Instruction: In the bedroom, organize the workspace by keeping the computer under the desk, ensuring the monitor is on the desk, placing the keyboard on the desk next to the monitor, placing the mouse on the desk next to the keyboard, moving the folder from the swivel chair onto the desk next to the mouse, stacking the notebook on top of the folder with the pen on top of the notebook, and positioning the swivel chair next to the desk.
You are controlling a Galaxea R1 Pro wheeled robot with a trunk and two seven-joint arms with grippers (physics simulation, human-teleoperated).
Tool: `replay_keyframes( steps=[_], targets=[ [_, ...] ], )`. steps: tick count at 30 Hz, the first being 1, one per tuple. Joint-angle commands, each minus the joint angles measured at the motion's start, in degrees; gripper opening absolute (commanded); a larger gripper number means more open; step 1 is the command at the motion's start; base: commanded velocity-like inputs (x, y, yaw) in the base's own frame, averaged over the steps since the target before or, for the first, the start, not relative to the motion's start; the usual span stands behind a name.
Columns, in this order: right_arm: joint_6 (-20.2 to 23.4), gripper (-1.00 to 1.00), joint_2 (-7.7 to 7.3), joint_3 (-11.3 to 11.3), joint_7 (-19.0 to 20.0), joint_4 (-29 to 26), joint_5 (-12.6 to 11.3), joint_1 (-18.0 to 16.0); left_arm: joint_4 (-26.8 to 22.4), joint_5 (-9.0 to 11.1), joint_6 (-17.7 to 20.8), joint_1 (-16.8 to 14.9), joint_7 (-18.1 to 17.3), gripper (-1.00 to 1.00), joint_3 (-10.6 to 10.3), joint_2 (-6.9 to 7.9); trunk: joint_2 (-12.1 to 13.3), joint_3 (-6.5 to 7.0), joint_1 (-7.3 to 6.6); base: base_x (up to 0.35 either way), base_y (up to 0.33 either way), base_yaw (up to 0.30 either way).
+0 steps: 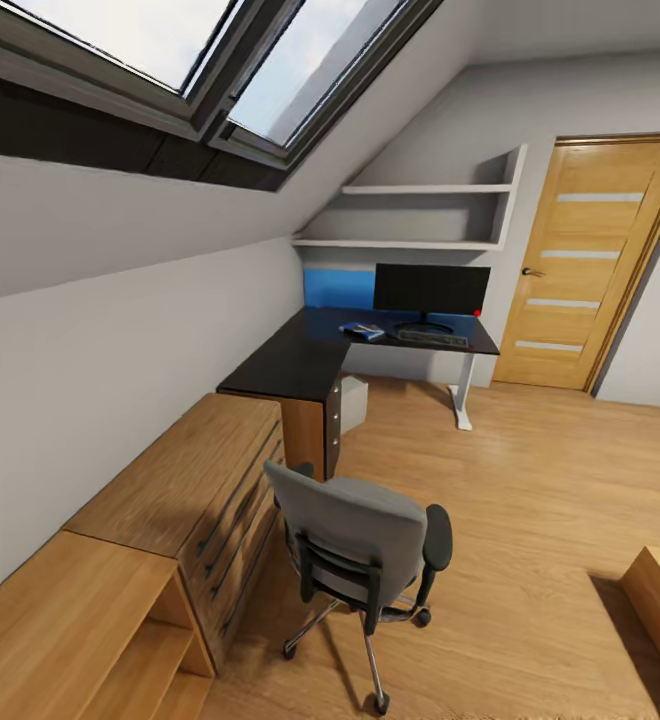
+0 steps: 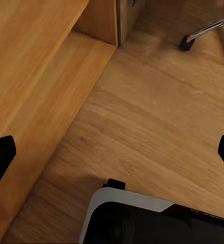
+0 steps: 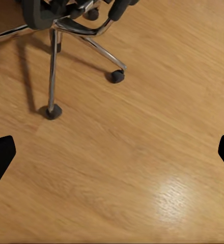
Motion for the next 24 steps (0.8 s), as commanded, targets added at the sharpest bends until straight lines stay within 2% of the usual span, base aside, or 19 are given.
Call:
replay_keyframes(
  steps=[1, 24],
  targets=[
    [-0.2, 1.00, 0.03, 0.5, -0.2, 0.1, -0.3, -0.1, -0.1, 0.2, -0.1, 0.0, 0.5, 1.00, -0.5, 0.05, -0.1, -0.19, 0.04, 0.083, 0.181, -0.246],
    [-0.2, 1.00, 0.03, 0.6, -0.2, 0.1, -0.3, -0.1, -0.1, 0.2, -0.1, 0.0, 0.5, 1.00, -0.4, 0.09, -0.1, -1.43, 0.04, 0.013, 0.034, -0.246]
  ],
)
